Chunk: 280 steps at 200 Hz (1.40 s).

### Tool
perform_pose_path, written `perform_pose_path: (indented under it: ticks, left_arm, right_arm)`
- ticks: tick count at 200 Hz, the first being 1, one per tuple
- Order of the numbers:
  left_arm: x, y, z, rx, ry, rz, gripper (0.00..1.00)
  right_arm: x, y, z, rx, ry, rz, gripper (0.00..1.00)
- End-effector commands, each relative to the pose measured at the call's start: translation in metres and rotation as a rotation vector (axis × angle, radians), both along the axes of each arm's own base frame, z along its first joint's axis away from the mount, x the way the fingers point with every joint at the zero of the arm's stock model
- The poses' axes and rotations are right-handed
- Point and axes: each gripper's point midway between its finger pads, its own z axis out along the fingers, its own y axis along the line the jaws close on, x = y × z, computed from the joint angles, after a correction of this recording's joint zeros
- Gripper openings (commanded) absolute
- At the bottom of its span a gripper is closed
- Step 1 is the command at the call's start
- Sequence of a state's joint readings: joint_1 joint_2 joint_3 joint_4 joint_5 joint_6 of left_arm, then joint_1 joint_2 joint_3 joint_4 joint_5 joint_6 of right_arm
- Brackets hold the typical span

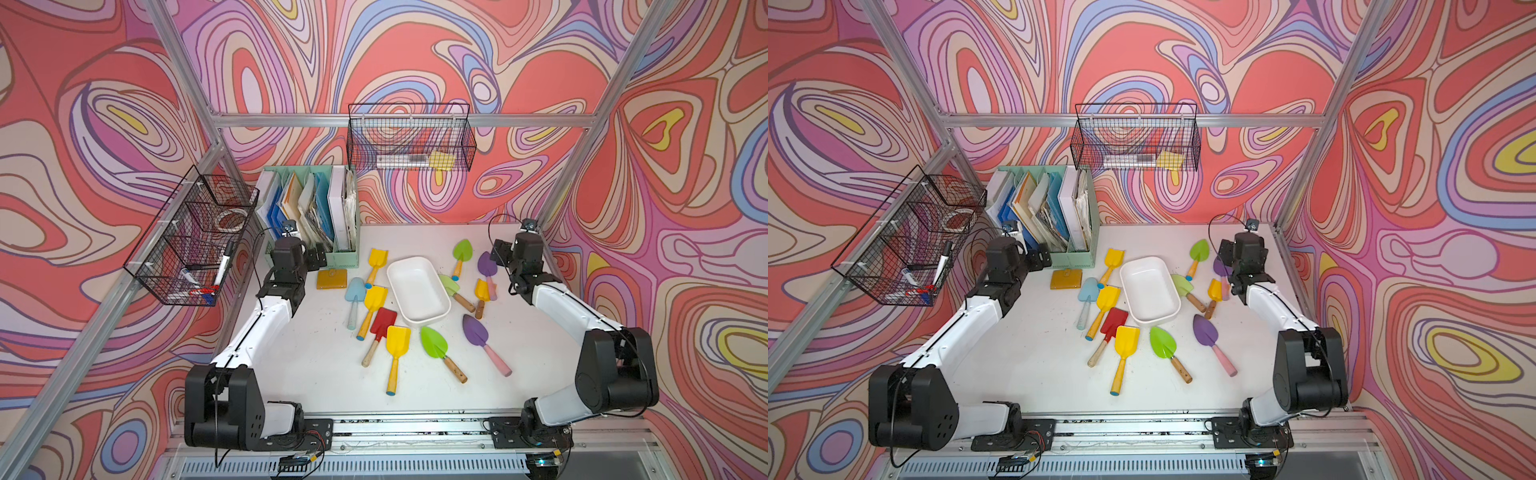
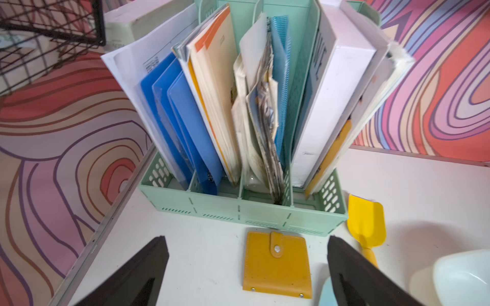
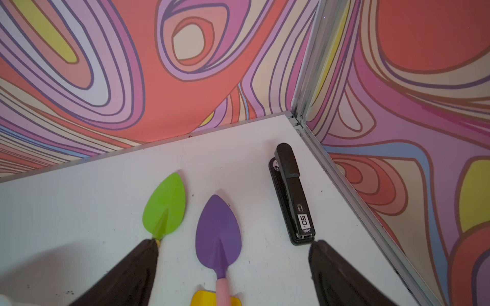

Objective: Put the shovel into the storage box
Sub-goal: Pick up the shovel from the center of the board.

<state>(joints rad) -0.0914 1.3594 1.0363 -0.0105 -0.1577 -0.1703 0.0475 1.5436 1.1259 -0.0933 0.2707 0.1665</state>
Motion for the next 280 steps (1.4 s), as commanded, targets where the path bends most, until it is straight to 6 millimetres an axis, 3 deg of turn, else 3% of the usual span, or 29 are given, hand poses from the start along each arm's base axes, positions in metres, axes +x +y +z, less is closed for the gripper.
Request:
perform_pose_path:
  ticks: [1, 51, 59, 91, 127, 158, 213, 280]
  left_arm:
    - [-0.026, -0.024, -0.045, 0.027, 0.285, -0.029, 0.99]
    - [-0.038, -0.074, -0.040, 0.004, 0.359, -0.121, 0.99]
    - [-0.040, -0.079, -0.039, -0.009, 0.363, -0.133, 0.99]
    - [-0.047, -0.094, -0.036, -0.060, 0.380, -0.171, 0.99]
    - [-0.054, -0.107, -0.034, -0.067, 0.376, -0.207, 0.99]
    - [-0.058, -0.114, -0.035, -0.069, 0.361, -0.227, 0.99]
    - [-0.060, -0.110, -0.023, -0.046, 0.316, -0.233, 0.99]
    - [-0.062, -0.113, -0.033, -0.048, 0.344, -0.250, 0.99]
  right_arm:
    - [-0.041, 0.020, -0.061, 0.131, 0.422, 0.016, 0.78]
    - [-0.042, 0.077, -0.068, 0.216, 0.560, 0.001, 0.76]
    - [-0.040, 0.085, -0.086, 0.236, 0.606, -0.008, 0.76]
    - [-0.033, 0.109, -0.117, 0.277, 0.665, -0.031, 0.76]
    - [-0.020, 0.113, -0.137, 0.283, 0.681, -0.061, 0.76]
    - [0.000, 0.115, -0.142, 0.281, 0.658, -0.066, 0.76]
    - [0.027, 0.120, -0.150, 0.265, 0.664, -0.069, 0.76]
    - [0.045, 0.118, -0.178, 0.242, 0.680, -0.099, 0.74]
